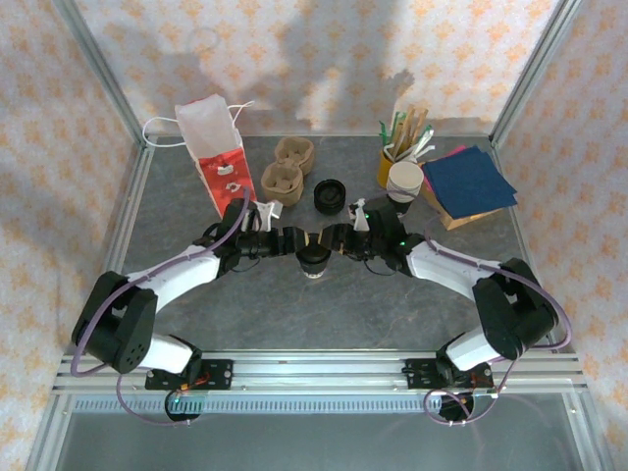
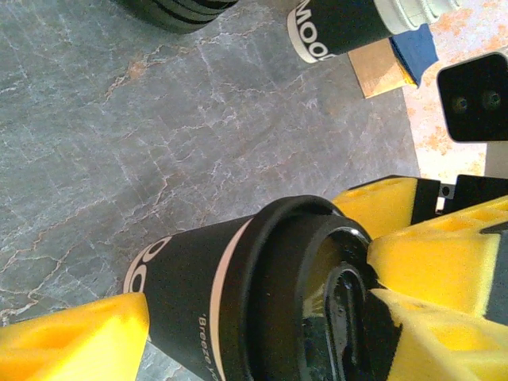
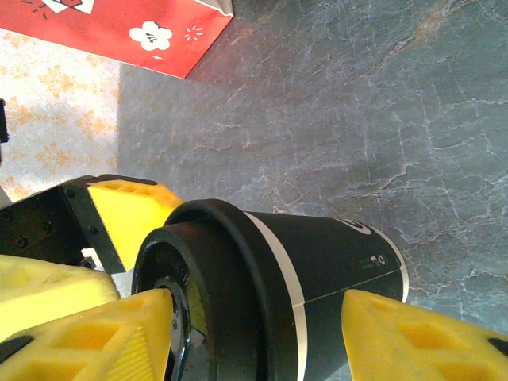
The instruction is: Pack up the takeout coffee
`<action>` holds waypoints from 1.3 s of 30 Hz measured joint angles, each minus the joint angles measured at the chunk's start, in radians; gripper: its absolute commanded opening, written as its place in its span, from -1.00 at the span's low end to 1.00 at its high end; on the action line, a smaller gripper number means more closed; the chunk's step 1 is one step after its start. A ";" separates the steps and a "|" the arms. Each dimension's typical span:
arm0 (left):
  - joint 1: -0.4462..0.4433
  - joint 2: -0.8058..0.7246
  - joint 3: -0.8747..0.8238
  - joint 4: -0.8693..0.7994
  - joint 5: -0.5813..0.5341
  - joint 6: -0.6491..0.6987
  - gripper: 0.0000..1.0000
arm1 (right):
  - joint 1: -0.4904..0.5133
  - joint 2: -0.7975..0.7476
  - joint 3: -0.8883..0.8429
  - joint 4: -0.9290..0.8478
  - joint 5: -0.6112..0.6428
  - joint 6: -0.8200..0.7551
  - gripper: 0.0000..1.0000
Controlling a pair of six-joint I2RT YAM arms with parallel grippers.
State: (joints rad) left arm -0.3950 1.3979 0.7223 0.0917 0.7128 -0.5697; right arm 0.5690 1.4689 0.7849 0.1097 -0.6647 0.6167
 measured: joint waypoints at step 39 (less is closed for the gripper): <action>-0.020 -0.003 -0.039 0.017 -0.014 -0.008 0.38 | 0.019 -0.032 0.045 -0.142 0.110 -0.072 0.11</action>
State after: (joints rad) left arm -0.4152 1.3952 0.6838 0.1085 0.6983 -0.5777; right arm 0.5884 1.4368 0.8299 -0.0319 -0.5545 0.5442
